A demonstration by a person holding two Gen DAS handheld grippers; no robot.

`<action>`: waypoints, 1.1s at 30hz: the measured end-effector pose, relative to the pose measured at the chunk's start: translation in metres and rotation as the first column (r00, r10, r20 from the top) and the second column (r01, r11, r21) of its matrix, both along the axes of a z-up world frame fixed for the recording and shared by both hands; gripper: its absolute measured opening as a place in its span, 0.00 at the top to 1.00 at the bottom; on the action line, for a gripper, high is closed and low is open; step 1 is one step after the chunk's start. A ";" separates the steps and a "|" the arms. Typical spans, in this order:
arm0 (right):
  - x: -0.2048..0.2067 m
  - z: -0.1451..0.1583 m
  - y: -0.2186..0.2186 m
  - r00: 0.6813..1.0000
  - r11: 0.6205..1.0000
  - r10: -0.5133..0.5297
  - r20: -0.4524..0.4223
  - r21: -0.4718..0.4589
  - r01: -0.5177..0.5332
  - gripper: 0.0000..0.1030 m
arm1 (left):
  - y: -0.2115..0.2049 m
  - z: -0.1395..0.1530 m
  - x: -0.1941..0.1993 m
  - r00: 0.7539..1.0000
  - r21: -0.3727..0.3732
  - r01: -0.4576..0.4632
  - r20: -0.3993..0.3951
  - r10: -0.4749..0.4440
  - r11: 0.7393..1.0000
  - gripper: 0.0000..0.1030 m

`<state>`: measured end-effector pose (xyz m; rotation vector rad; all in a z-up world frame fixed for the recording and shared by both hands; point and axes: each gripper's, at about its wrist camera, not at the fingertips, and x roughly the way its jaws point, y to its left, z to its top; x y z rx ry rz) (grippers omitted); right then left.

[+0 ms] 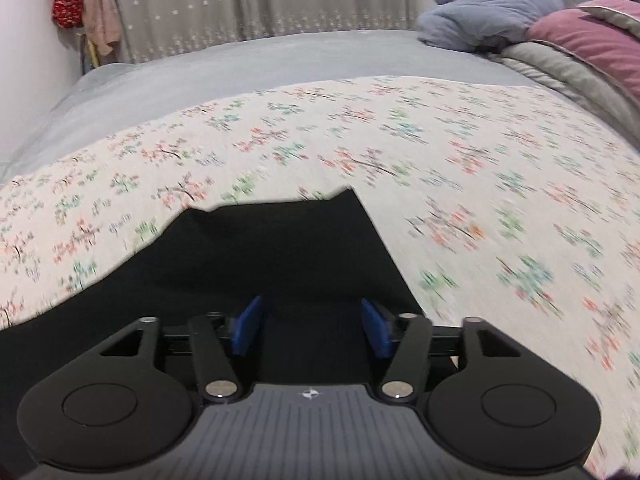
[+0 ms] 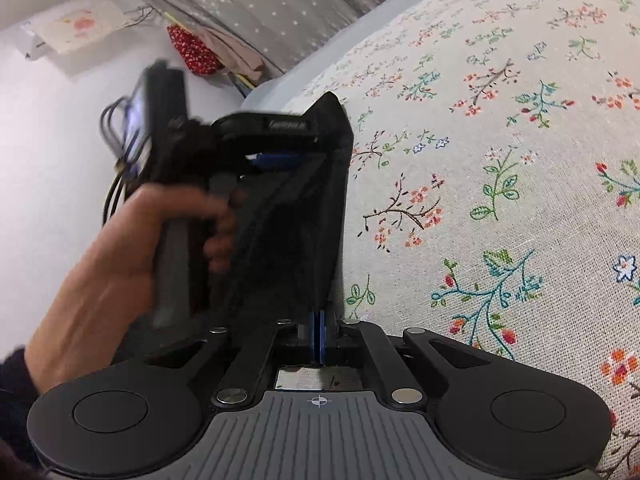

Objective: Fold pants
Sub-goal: 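Grasp the pants edge with the right gripper and lift it while the left gripper grasps fabric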

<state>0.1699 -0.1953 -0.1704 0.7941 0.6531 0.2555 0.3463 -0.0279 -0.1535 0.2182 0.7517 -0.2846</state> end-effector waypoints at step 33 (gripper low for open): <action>-0.033 0.031 -0.033 0.998 0.998 -0.038 0.057 0.042 0.035 0.98 | -0.101 0.061 0.018 1.000 0.199 0.008 -0.030 -0.002 0.980 0.84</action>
